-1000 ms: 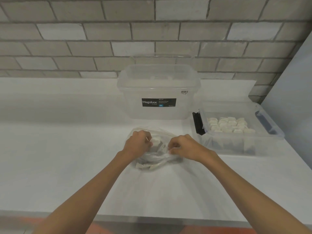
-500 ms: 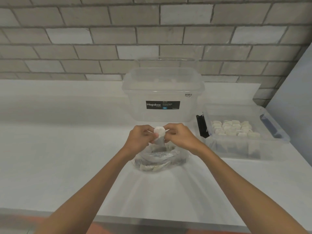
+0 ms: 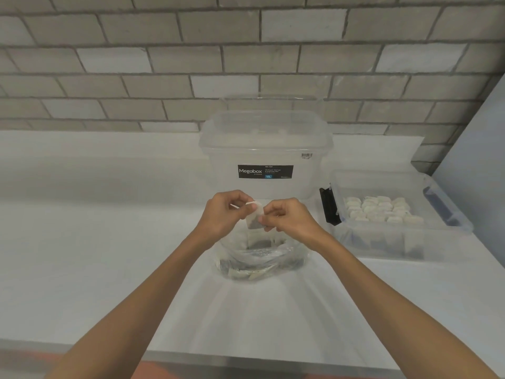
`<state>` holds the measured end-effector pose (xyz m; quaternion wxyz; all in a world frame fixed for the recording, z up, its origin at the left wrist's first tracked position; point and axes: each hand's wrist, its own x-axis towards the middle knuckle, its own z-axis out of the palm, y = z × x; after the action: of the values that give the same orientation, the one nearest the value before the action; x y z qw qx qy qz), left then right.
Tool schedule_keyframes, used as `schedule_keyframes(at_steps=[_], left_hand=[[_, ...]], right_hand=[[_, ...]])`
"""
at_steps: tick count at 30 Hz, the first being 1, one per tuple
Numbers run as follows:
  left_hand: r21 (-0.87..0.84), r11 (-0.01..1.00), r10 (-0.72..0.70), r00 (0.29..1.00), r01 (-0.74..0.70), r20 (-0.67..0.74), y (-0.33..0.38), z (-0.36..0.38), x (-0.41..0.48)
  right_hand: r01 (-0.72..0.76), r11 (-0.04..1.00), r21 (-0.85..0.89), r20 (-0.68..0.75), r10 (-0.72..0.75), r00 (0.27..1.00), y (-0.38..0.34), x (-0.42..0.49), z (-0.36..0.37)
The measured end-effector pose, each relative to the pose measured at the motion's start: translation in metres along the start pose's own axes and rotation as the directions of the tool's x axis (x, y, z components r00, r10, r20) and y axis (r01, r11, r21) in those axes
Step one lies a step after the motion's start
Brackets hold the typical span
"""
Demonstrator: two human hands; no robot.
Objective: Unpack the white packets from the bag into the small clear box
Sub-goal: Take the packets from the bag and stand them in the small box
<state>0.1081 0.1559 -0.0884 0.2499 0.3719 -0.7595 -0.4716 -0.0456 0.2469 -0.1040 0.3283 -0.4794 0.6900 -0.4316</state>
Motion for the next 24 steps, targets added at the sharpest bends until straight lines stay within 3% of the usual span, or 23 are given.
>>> schedule_keyframes(at_steps=[3, 7, 10, 14, 17, 24], left_hand=[[0.120, 0.993, 0.020, 1.000, -0.017, -0.021, -0.004, -0.004, 0.004], [0.172, 0.985, 0.025, 0.999, -0.019, -0.033, -0.007, -0.010, 0.007], [0.183, 0.983, 0.022, 0.999, -0.014, -0.039, -0.007, -0.014, 0.008], [0.184, 0.983, 0.016, 0.999, -0.007, -0.048, -0.009, -0.019, 0.008], [0.175, 0.984, 0.000, 0.998, 0.011, -0.060, -0.011, -0.025, 0.006], [0.150, 0.988, 0.046, 0.999, -0.043, -0.019, 0.001, -0.038, 0.000]], right_hand=[[0.049, 0.940, -0.337, 0.097, -0.017, 0.995, 0.009, 0.010, 0.002], [0.118, 0.672, -0.731, 0.191, 0.035, 0.981, 0.020, 0.019, 0.019], [0.146, 0.516, -0.844, 0.218, 0.081, 0.973, 0.018, 0.022, 0.035], [0.154, 0.444, -0.883, 0.221, 0.103, 0.970, 0.011, 0.023, 0.039], [0.147, 0.479, -0.866, 0.217, 0.094, 0.972, 0.010, 0.021, 0.033], [0.055, 0.821, -0.569, 0.149, 0.037, 0.988, -0.023, 0.018, -0.011]])
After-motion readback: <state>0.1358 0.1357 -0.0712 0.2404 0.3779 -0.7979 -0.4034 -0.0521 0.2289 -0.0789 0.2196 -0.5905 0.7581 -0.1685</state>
